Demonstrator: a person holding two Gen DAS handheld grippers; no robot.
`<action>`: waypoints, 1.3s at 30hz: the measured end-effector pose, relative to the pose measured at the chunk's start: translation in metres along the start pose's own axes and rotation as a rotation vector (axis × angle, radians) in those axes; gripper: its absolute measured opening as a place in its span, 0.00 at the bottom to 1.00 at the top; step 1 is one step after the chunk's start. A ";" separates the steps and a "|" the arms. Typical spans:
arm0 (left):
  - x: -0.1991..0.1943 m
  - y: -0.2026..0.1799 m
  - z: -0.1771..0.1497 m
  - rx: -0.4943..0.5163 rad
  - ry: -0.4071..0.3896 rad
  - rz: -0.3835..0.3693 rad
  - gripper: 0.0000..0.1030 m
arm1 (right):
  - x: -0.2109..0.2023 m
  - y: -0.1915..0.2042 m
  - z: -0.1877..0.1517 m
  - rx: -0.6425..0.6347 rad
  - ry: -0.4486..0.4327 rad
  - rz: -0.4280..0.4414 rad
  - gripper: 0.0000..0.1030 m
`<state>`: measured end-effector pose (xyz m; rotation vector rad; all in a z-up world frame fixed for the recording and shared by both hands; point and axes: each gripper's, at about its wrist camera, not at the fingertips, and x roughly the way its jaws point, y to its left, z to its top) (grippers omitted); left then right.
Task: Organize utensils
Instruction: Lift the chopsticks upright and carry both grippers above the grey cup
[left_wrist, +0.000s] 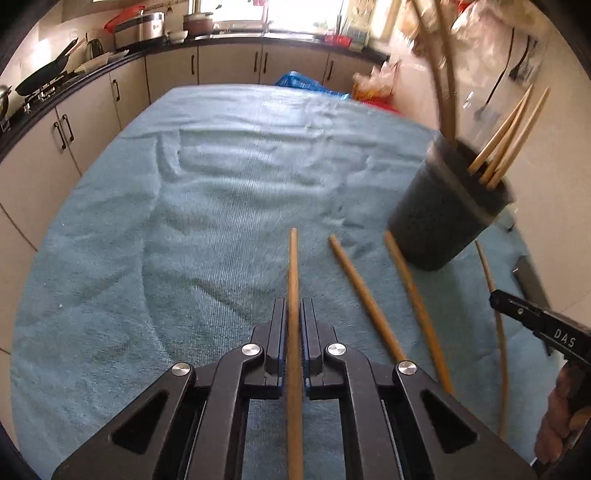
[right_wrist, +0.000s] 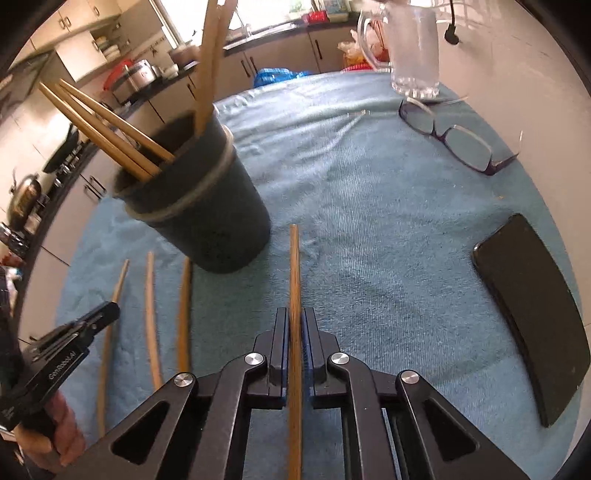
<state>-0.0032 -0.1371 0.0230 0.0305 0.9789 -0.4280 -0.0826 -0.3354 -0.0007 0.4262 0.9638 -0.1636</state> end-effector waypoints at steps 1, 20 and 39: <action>-0.011 0.001 0.002 -0.006 -0.027 -0.019 0.06 | -0.004 0.001 -0.002 0.001 -0.013 0.006 0.07; -0.122 -0.020 0.006 0.033 -0.331 -0.070 0.06 | -0.120 0.031 -0.026 -0.070 -0.389 0.154 0.07; -0.130 -0.023 0.006 0.034 -0.336 -0.097 0.06 | -0.132 0.033 -0.025 -0.076 -0.424 0.167 0.07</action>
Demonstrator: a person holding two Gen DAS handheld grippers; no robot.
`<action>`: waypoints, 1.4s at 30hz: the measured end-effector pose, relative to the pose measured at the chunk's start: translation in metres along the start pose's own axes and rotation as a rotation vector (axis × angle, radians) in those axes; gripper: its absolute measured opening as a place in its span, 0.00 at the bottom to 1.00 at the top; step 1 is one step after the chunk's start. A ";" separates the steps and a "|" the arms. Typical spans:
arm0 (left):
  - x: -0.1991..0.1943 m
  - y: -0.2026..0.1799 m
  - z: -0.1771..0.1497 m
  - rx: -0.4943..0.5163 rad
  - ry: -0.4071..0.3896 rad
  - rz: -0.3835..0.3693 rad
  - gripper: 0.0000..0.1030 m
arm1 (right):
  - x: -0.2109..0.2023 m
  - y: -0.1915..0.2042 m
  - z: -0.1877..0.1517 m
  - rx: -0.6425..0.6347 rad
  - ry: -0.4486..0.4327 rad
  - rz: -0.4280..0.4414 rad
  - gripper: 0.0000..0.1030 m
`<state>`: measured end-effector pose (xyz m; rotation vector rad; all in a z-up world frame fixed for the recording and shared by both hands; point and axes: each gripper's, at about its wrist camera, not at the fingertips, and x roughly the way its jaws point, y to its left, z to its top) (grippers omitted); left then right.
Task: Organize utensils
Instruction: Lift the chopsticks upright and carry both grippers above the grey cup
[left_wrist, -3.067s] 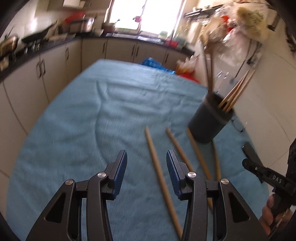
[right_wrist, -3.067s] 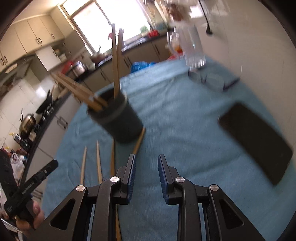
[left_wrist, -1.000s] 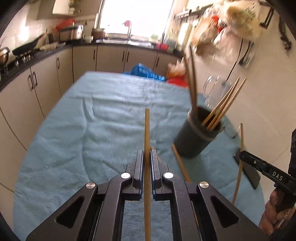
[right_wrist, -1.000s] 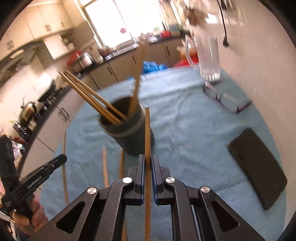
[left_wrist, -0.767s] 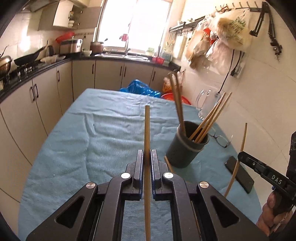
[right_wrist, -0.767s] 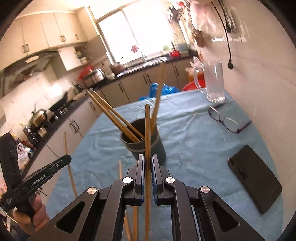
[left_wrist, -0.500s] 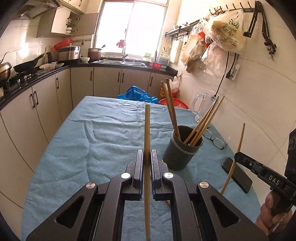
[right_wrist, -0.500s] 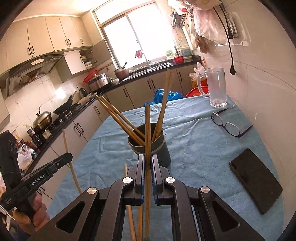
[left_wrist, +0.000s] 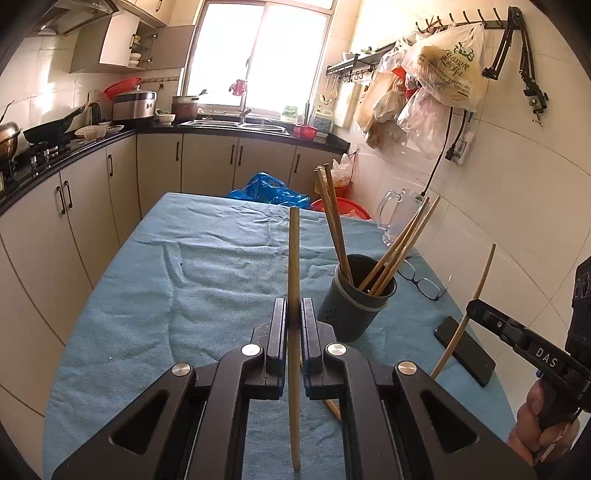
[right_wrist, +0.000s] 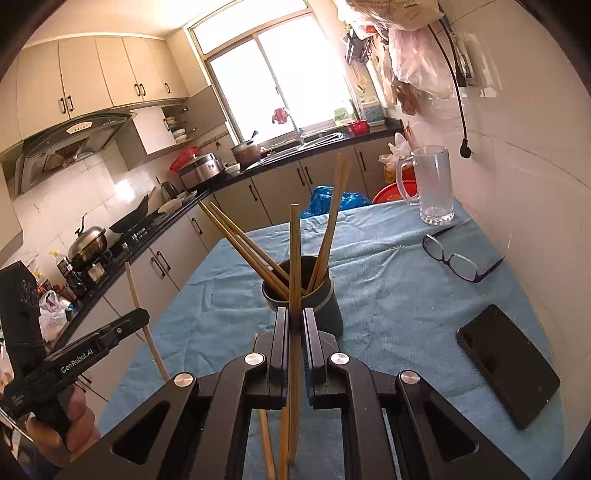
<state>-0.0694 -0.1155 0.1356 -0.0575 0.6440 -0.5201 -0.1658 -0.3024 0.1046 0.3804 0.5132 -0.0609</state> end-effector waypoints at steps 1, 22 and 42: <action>0.000 -0.001 0.000 0.000 -0.001 -0.002 0.06 | -0.001 0.000 0.001 0.000 -0.003 0.000 0.07; -0.002 -0.007 0.005 0.012 -0.001 -0.009 0.06 | -0.004 -0.004 0.002 0.013 -0.008 0.000 0.07; -0.014 -0.017 0.036 0.025 -0.053 -0.052 0.06 | -0.018 -0.003 0.025 0.052 -0.087 0.008 0.07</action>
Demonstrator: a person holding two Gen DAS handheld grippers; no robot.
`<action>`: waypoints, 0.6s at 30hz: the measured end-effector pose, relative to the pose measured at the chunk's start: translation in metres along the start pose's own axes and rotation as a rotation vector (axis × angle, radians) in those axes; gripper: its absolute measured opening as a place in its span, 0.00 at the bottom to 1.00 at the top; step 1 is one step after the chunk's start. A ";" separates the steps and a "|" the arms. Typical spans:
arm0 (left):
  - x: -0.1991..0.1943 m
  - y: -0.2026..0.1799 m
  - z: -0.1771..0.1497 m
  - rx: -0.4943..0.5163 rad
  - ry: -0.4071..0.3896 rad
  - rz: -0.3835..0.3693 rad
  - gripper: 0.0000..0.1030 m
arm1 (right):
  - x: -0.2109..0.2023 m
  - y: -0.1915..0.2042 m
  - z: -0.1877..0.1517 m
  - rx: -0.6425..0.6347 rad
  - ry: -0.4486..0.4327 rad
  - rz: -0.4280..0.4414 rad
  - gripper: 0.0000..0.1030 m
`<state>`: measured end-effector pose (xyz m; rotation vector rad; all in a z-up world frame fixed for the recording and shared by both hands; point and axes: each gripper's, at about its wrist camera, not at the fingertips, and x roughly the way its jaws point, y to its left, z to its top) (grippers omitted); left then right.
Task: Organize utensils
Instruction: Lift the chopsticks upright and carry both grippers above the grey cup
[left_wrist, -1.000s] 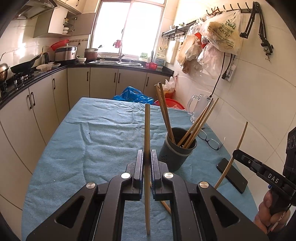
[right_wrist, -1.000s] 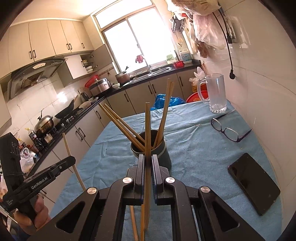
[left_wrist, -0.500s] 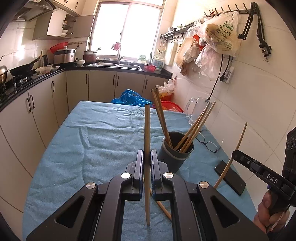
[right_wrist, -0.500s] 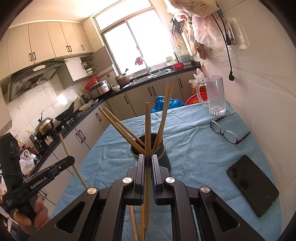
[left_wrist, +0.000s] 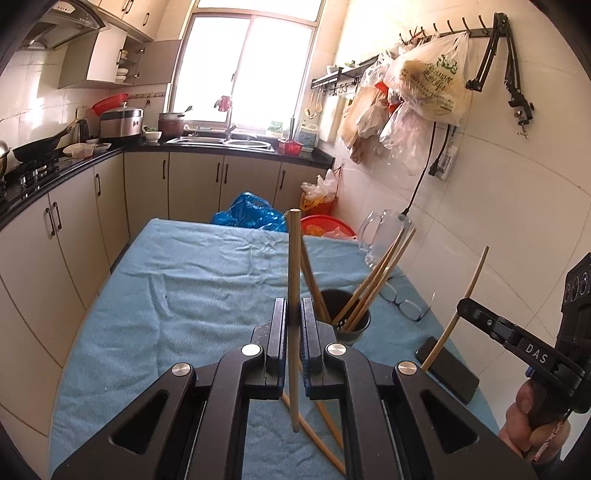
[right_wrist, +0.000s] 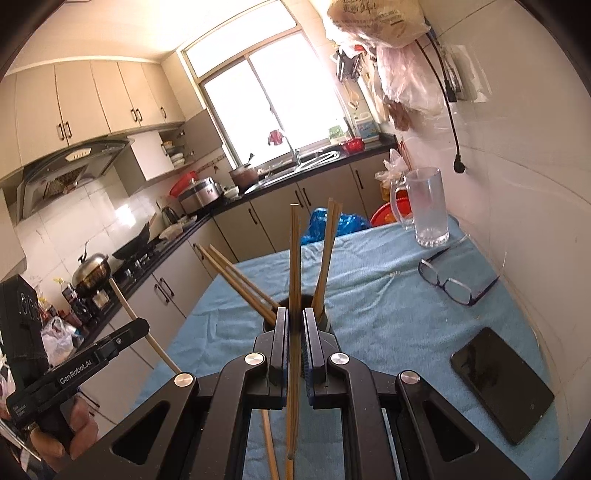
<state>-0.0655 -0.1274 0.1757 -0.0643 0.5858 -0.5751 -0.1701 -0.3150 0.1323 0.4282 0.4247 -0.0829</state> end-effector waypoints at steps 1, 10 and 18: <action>-0.001 -0.002 0.005 0.004 -0.008 -0.006 0.06 | -0.001 0.001 0.002 0.000 -0.006 0.001 0.07; -0.011 -0.018 0.041 0.035 -0.087 -0.029 0.06 | -0.005 0.008 0.035 0.006 -0.096 0.009 0.07; -0.011 -0.033 0.080 0.049 -0.151 -0.053 0.06 | -0.003 0.017 0.074 -0.006 -0.176 0.006 0.07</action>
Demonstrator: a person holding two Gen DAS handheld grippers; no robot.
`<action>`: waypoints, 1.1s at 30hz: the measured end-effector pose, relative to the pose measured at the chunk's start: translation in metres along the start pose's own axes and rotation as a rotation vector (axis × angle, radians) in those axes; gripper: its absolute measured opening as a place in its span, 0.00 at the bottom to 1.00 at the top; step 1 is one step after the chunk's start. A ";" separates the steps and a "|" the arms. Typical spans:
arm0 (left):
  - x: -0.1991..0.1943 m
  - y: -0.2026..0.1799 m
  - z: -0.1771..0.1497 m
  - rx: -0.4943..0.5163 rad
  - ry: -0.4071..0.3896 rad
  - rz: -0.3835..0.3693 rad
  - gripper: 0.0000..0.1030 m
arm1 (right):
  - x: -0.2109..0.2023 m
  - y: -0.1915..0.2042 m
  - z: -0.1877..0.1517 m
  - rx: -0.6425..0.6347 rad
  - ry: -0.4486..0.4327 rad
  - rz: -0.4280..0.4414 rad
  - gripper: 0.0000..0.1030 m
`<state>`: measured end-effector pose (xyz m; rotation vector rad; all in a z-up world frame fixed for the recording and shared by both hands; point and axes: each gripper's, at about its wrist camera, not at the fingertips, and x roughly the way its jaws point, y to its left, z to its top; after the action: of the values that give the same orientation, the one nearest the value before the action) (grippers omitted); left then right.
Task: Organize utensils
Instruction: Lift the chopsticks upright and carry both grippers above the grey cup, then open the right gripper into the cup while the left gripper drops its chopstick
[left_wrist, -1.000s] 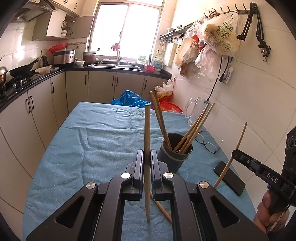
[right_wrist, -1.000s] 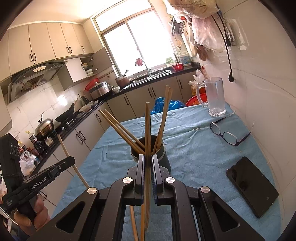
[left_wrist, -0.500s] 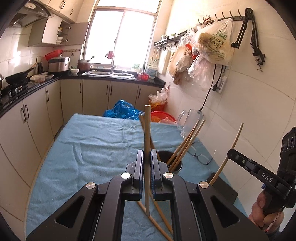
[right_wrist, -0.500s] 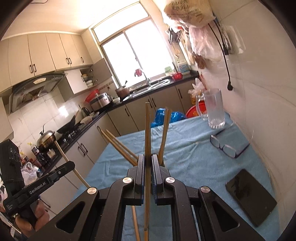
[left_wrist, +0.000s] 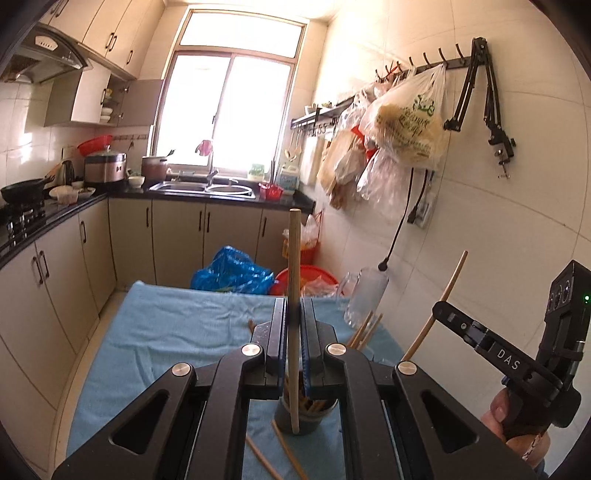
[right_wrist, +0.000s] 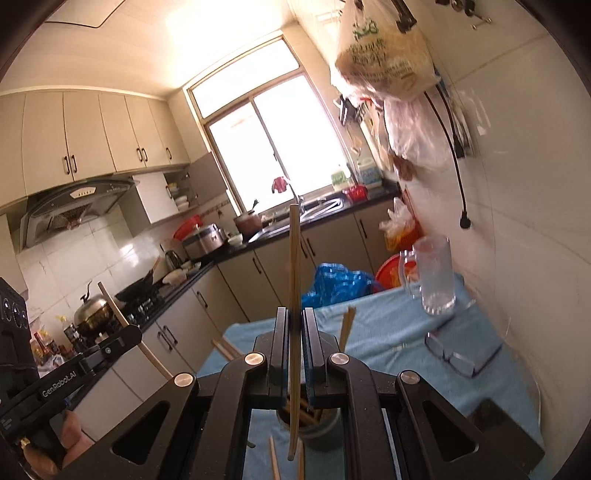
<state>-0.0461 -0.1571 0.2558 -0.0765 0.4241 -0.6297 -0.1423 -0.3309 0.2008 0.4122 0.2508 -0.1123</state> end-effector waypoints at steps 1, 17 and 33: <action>0.002 -0.001 0.003 0.001 -0.007 -0.005 0.06 | 0.001 0.002 0.005 -0.001 -0.008 0.000 0.07; 0.070 0.003 -0.004 -0.059 0.045 -0.012 0.06 | 0.058 -0.006 0.007 -0.027 0.015 -0.070 0.07; 0.091 0.018 -0.050 -0.071 0.148 -0.006 0.06 | 0.086 -0.021 -0.042 -0.026 0.167 -0.075 0.08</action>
<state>0.0095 -0.1932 0.1743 -0.0996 0.5893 -0.6284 -0.0717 -0.3381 0.1327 0.3864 0.4317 -0.1481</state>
